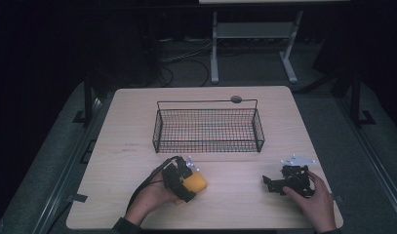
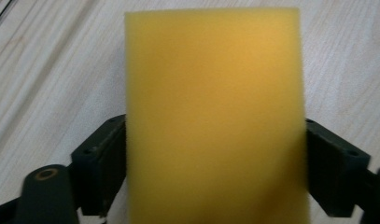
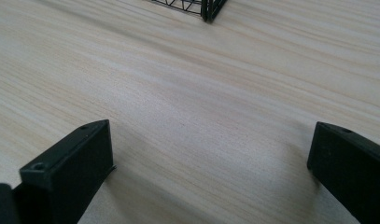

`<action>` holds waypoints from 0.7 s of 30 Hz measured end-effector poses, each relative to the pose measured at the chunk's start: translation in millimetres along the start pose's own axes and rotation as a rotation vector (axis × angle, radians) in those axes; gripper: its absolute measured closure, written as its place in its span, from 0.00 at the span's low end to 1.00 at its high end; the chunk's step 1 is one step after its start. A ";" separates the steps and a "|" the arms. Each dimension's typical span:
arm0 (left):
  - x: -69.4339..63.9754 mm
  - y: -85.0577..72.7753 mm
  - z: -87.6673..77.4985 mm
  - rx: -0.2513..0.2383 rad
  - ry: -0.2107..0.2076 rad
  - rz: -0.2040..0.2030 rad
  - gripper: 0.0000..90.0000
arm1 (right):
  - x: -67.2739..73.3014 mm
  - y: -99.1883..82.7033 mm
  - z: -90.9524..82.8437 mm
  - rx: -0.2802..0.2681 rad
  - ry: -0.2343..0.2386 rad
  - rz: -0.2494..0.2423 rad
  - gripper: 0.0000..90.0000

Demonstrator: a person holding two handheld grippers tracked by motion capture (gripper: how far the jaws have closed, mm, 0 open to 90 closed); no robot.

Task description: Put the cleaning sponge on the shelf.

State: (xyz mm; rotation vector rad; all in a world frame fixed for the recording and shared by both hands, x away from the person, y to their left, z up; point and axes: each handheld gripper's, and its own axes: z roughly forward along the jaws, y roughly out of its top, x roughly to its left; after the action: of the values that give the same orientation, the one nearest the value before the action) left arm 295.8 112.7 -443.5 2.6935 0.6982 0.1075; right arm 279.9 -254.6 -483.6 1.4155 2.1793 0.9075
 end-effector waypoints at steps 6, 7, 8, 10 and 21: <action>0.1 -0.3 -0.7 -0.005 0.001 0.001 0.24 | 0.0 0.0 0.0 0.000 0.000 0.000 0.00; 0.0 -0.2 -0.9 -0.003 0.001 0.002 0.24 | 0.0 0.0 0.0 0.000 0.000 0.000 0.00; -0.1 -0.2 -1.0 -0.003 0.000 0.002 0.24 | 0.0 0.0 0.0 0.000 0.000 0.000 0.00; -0.2 -0.2 -1.2 -0.003 -0.001 0.002 0.24 | 0.0 0.0 0.0 0.000 0.000 0.000 0.00; 2.3 1.3 -8.1 -0.028 -0.027 -0.016 0.25 | 0.1 0.0 0.0 0.001 0.000 0.001 0.00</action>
State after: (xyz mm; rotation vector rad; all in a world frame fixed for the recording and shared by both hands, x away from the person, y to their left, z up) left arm 297.1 115.3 -435.5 2.6577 0.7045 0.0767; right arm 279.9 -254.5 -483.6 1.4171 2.1789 0.9069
